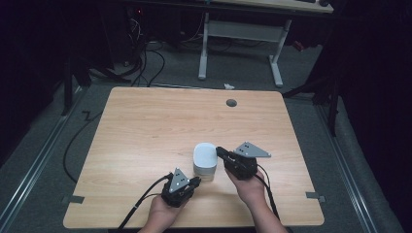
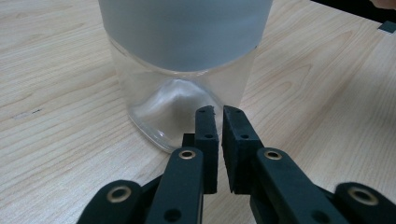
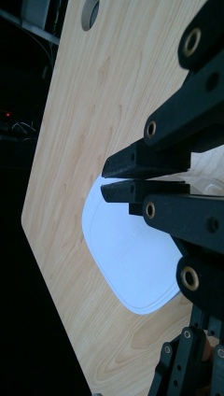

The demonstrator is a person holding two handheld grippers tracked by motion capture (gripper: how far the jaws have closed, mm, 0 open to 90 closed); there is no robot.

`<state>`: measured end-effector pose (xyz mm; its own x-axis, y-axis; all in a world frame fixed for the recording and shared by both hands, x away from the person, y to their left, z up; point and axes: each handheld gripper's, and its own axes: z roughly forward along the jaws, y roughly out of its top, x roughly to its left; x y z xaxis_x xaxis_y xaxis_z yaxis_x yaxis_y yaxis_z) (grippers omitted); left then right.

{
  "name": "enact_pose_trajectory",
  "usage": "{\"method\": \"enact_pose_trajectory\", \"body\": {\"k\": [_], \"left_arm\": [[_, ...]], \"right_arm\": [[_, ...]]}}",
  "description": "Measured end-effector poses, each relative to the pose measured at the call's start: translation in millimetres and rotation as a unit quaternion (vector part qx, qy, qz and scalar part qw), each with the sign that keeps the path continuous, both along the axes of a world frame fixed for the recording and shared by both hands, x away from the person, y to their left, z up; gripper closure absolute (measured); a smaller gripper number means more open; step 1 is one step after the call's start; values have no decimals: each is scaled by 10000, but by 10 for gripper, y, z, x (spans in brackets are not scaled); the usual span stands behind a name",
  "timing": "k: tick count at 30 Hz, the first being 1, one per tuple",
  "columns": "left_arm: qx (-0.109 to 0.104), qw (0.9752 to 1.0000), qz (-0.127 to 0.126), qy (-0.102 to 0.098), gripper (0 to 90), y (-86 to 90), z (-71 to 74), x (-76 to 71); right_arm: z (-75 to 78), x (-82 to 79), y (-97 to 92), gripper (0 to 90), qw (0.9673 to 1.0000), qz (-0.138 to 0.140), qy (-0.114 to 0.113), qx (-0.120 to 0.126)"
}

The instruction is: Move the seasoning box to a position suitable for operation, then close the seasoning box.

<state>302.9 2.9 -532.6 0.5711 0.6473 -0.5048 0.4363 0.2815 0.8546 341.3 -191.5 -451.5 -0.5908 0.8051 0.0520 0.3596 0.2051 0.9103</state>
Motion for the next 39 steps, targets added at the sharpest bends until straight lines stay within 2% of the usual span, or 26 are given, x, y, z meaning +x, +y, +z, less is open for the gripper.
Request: {"method": "enact_pose_trajectory", "body": {"k": [7,13,14,18,22,27,31,33,34,35,36,37,38,39], "left_arm": [[-9,10000,-6,-19,829,0,1,-5],[-64,9998,-51,-165,808,11,7,-37],[-102,9998,-55,-174,807,20,10,-38],[-311,9992,-146,-227,808,65,47,-62],[-385,9989,-187,-213,808,101,94,-83],[-331,9980,-193,-499,797,235,240,-122],[-286,9968,19,-743,760,443,339,-68],[-104,9957,290,-875,733,609,361,20],[-53,9952,395,-893,700,672,357,58],[74,9948,577,-842,700,790,332,130],[204,9942,735,-758,664,888,290,194],[289,9933,884,-681,664,958,250,242],[474,9899,1265,-432,639,1150,128,354],[474,9899,1265,-432,637,1150,128,354]], "right_arm": [[0,-16,-71,830,9999,-118,13,-35],[-32,-4,-147,776,9997,-235,84,-60],[-61,0,-168,746,9994,-304,156,-49],[-129,8,-225,682,9989,-414,211,-98],[-195,20,-282,647,9981,-542,255,-114],[-311,25,-395,563,9962,-824,231,-176],[-433,-5,-538,508,9933,-1074,163,-400],[-506,-46,-667,484,9914,-1225,147,-431],[-554,-83,-797,448,9900,-1329,183,-444],[-554,-83,-797,448,9900,-1329,183,-444],[-603,-143,-985,421,9880,-1475,292,-362],[-603,-143,-985,421,9880,-1475,292,-362],[-625,-228,-1110,388,9850,-1658,413,-254],[-625,-228,-1110,388,9850,-1658,413,-254]]}}
